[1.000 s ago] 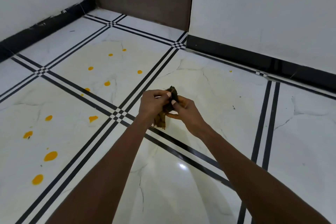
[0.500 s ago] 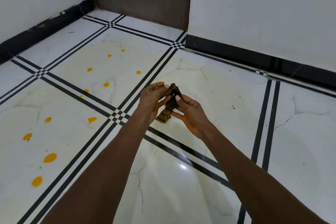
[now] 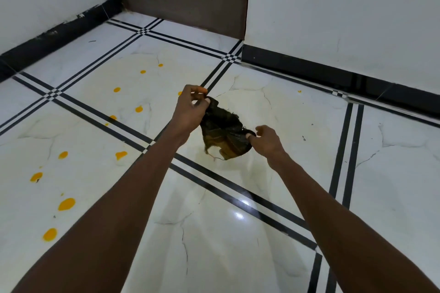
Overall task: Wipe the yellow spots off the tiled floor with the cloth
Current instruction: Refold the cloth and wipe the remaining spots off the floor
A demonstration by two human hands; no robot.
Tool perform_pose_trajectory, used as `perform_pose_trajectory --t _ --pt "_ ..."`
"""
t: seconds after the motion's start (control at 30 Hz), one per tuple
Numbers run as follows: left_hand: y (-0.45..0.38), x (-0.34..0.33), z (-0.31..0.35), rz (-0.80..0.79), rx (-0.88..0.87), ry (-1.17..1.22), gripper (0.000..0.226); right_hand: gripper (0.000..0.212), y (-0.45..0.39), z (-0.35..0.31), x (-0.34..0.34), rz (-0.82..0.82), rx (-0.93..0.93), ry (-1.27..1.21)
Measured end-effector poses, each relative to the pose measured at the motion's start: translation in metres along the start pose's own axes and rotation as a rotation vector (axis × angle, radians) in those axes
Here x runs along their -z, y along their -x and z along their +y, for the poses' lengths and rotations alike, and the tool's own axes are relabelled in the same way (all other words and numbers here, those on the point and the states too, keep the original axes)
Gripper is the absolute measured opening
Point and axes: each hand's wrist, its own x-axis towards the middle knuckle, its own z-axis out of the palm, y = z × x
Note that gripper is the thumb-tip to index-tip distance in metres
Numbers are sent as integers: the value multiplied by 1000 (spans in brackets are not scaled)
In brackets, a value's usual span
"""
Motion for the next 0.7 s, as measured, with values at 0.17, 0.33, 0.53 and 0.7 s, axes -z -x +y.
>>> perform_pose_trajectory --t 0.17,0.33,0.53,0.7 --pt "0 2 35 -257 -139 -185 26 91 -4 -45 5 -205 384 199" --pt "-7 10 52 -325 -175 -145 27 45 -16 -58 -4 -412 386 226" --pt "-28 31 41 -135 -218 -69 26 49 1 -41 -15 -469 307 -142" --pt "-10 29 -21 75 -80 -170 26 41 7 -48 -22 -376 277 -242"
